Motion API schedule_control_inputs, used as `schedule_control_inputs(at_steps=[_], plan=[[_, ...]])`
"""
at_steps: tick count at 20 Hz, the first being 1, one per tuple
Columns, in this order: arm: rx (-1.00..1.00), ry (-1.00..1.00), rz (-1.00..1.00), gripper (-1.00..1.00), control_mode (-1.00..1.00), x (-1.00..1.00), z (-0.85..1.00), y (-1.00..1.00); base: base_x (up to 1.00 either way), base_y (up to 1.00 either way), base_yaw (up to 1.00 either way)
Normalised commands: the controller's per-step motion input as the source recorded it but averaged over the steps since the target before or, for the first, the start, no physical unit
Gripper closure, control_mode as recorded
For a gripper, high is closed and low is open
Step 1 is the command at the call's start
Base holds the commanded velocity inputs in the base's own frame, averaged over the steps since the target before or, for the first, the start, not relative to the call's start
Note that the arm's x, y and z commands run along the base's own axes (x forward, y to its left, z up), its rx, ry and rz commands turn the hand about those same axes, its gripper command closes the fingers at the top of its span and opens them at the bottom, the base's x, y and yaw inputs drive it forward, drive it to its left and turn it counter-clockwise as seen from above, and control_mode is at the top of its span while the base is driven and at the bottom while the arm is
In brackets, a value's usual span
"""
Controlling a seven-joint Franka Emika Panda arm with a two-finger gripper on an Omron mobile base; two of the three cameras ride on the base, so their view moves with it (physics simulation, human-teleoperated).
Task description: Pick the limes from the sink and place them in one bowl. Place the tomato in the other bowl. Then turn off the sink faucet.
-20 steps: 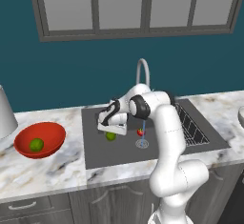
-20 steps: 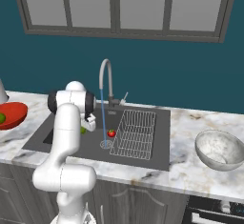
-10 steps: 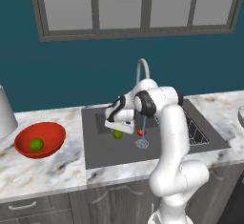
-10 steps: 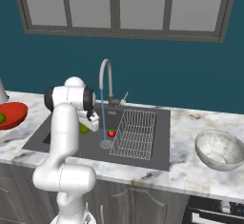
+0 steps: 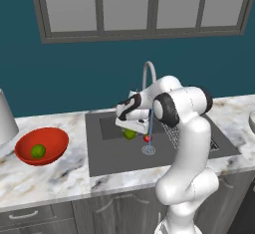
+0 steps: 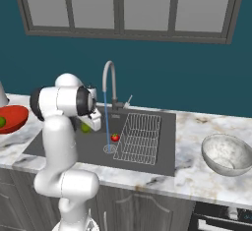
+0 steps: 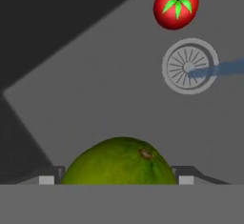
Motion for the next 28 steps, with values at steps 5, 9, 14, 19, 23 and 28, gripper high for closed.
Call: schedule_control_inputs(at_steps=[5,9,14,19,23,28], plan=[[-0.02,-0.01,-0.06,1.0,-1.0,-0.48,1.0,0.0,0.0,0.0,0.0],[0.0,0.0,-0.03,1.0,-1.0,-0.28,0.78,0.08,0.0,0.0,0.0],[0.0,0.0,0.0,1.0,-1.0,-0.01,0.44,0.53,0.0,0.0,0.0],[0.0,0.0,0.0,1.0,-1.0,0.0,0.43,0.74,0.0,0.0,0.0],[0.0,0.0,0.0,1.0,-1.0,0.0,0.42,0.7,0.0,0.0,0.0],[0.0,0.0,0.0,1.0,-1.0,0.0,0.14,0.71,0.0,0.0,0.0]])
